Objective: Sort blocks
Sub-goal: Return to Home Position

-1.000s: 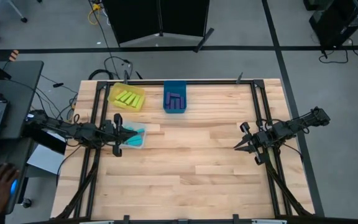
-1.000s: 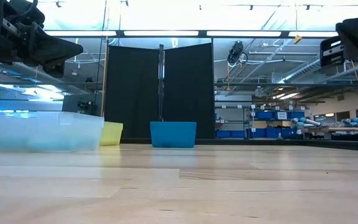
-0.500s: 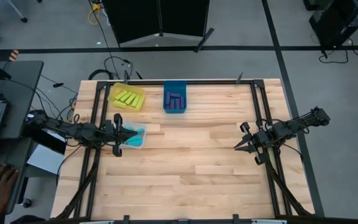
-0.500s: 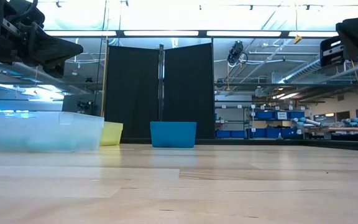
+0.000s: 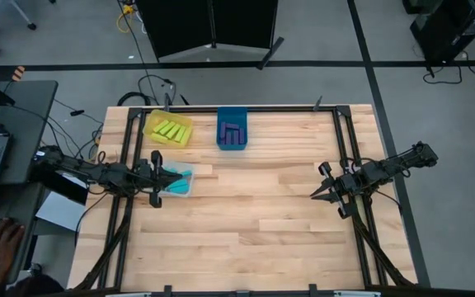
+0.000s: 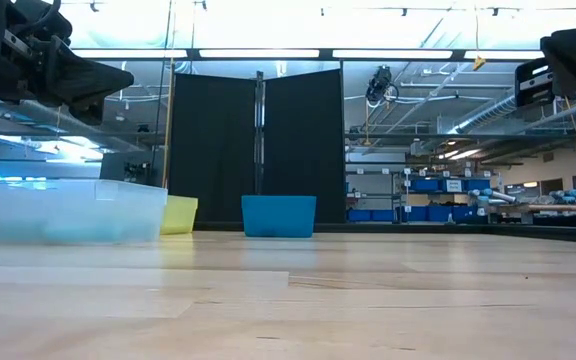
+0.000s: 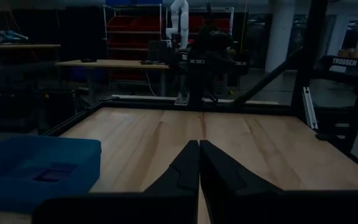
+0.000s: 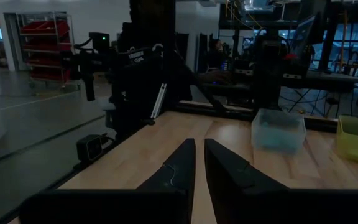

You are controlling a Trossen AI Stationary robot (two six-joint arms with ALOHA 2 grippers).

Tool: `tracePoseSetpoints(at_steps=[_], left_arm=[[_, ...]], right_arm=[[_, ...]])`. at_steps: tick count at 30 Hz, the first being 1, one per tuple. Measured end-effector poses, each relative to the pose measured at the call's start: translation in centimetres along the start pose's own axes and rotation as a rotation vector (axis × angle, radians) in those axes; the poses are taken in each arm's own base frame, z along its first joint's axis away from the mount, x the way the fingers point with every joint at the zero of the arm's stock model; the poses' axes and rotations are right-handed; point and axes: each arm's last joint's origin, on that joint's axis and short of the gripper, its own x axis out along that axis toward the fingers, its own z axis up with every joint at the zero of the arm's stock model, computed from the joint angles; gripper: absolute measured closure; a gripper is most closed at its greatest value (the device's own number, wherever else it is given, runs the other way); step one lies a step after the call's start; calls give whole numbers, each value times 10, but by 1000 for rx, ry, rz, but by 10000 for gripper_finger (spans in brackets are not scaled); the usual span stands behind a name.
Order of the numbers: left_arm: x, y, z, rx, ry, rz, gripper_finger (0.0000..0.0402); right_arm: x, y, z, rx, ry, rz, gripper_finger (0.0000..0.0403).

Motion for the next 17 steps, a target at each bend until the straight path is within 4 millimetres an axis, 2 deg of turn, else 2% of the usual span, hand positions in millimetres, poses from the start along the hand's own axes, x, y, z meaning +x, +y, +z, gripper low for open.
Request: tracePoseSetpoints(at_steps=[17], left_arm=[[0, 0, 0, 0, 0, 0, 381]], right_arm=[[0, 0, 0, 0, 0, 0, 359]])
